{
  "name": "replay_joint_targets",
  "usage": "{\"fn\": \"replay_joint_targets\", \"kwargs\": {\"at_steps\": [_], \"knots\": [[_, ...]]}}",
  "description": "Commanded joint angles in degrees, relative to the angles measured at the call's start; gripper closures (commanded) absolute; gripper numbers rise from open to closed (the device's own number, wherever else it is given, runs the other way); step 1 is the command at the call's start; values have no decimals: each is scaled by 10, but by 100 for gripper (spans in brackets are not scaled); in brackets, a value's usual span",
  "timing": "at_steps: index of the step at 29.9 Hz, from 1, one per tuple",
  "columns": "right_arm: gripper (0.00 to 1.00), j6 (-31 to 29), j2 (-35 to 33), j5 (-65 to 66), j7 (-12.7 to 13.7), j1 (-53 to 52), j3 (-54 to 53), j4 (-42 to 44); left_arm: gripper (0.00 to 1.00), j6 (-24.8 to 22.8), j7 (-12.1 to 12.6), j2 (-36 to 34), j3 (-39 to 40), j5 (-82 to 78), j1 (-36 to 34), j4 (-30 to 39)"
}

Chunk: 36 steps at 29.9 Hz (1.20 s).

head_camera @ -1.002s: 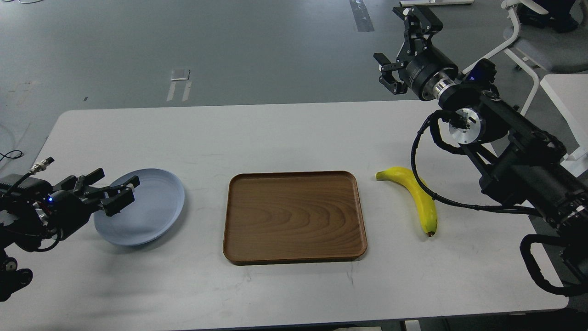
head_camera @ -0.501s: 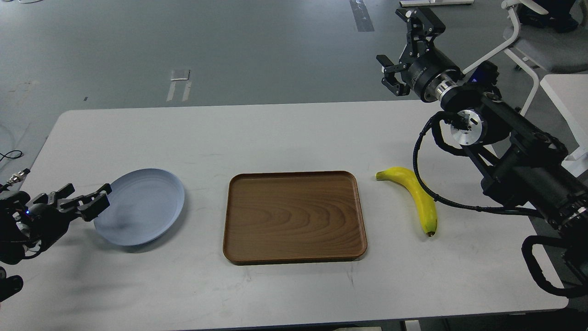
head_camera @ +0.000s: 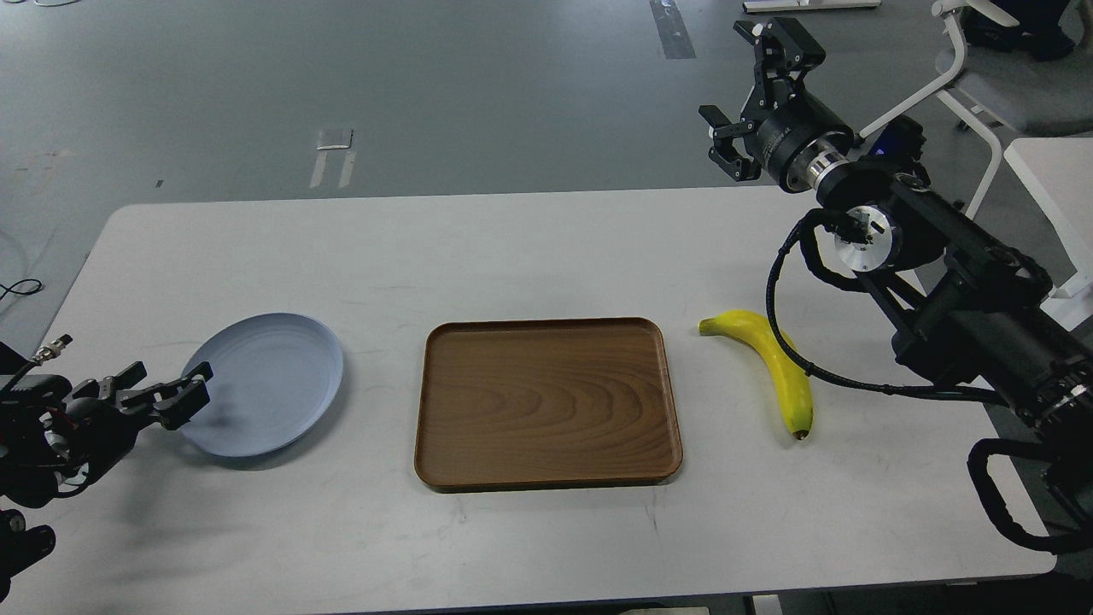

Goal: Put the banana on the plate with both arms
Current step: 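Grip the rim of the light blue plate with the left gripper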

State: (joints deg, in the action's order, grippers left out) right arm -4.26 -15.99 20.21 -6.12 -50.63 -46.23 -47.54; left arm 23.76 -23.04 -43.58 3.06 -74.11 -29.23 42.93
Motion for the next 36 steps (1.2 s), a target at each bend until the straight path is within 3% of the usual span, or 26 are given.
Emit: {"fn": "replay_joint_targets", "kwargs": {"at_steps": [1, 5, 8, 11, 25, 27, 29, 36], "knots": [[0, 4, -2, 0, 0, 1, 0, 0, 54, -1, 2, 1, 0, 0, 1, 0], [0, 5, -2, 0, 0, 3, 0, 0, 56, -6, 1, -1, 0, 0, 0, 0], [0, 11, 0, 0, 0, 4, 1, 0, 67, -6, 0, -1, 0, 0, 0, 0], [0, 16, 3, 0, 0, 4, 1, 0, 69, -6, 0, -1, 0, 0, 1, 0], [0, 17, 4, 0, 0, 4, 1, 0, 69, -6, 2, -1, -1, 0, 5, -1], [0, 17, 4, 0, 0, 4, 2, 0, 73, -7, 4, -3, -1, 0, 13, -1], [0, 17, 4, 0, 0, 5, 1, 2, 98, -8, 5, -4, -1, 1, 15, -3], [0, 28, 4, 0, -2, 7, 1, 9, 100, -8, 5, 0, 0, 12, 10, -22]]}}
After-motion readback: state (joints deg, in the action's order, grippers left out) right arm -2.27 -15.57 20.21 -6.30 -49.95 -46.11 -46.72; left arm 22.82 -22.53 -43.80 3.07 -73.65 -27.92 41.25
